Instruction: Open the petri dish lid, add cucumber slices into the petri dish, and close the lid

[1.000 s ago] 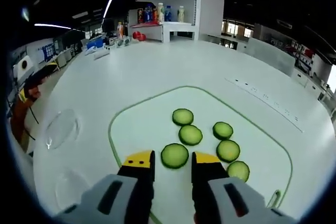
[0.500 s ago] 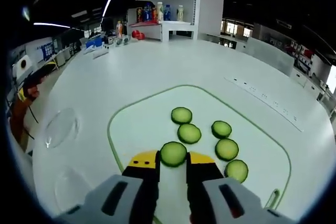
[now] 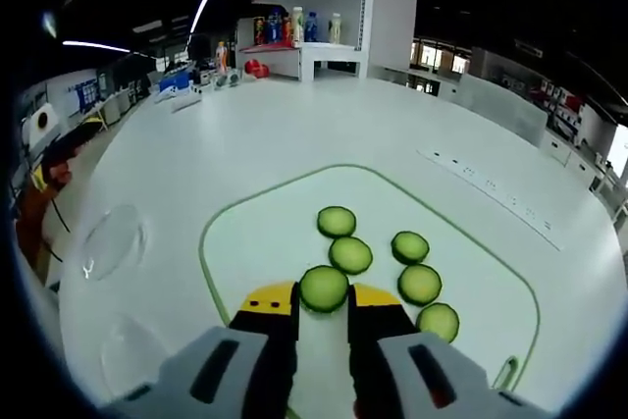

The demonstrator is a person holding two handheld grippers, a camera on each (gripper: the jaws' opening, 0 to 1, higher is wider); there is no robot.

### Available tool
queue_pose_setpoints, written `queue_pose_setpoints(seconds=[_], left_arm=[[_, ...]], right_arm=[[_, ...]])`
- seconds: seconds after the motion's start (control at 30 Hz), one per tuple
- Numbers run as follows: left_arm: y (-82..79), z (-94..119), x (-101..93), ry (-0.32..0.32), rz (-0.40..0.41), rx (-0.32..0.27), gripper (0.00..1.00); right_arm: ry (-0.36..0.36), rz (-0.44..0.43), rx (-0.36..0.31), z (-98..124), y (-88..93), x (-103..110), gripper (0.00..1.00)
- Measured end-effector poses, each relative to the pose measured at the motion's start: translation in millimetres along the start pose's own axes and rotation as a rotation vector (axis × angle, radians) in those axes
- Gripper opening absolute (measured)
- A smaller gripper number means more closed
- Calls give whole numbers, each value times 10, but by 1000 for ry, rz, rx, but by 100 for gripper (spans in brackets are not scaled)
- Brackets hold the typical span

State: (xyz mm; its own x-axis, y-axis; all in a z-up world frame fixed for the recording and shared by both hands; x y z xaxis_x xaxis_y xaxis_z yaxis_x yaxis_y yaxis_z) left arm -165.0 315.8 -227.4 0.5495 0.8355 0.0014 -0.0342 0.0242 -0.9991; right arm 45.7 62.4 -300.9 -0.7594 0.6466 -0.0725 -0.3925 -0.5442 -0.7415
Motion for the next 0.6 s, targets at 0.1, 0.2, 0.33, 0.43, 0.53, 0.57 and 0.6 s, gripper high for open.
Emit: queue_pose_setpoints(seconds=[0.1, 0.2, 0.33, 0.43, 0.53, 0.57, 0.6], left_arm=[[-7, -2, 1, 0, 2, -3, 73], [-13, -10, -4, 1, 1, -4, 73], [-8, -20, -15, 4, -1, -1, 73], [-5, -32, -25, 7, -3, 2, 73], [-7, -39, -35, 10, -6, 2, 73], [-7, -41, -39, 10, -6, 2, 73], [-7, -43, -43, 11, -8, 3, 73]], right_arm=[[3, -4, -4, 20, -6, -10, 19], [7, -7, -17, 54, -23, -20, 19], [22, 6, -20, 101, -24, -26, 19], [20, -2, -32, 124, -36, -33, 19], [22, -7, -42, 161, -52, -43, 19], [22, -9, -48, 177, -63, -46, 19], [23, -10, -54, 196, -73, -46, 19]])
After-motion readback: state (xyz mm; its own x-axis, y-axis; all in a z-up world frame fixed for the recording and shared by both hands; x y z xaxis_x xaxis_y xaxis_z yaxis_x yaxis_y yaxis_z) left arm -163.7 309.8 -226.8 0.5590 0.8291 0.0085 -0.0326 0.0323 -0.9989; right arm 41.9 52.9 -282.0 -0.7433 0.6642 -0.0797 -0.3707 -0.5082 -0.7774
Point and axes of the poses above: the point that each gripper's makers call its tool centre point, and the gripper's own axes: z roughly backward along the fingers, x roughly to its left, y roughly out of its underside, the point moved 4 cm from there along z, roughly backward along the fingers, and after that the axes turned 5 degrees about x, right-handed, at the moved point
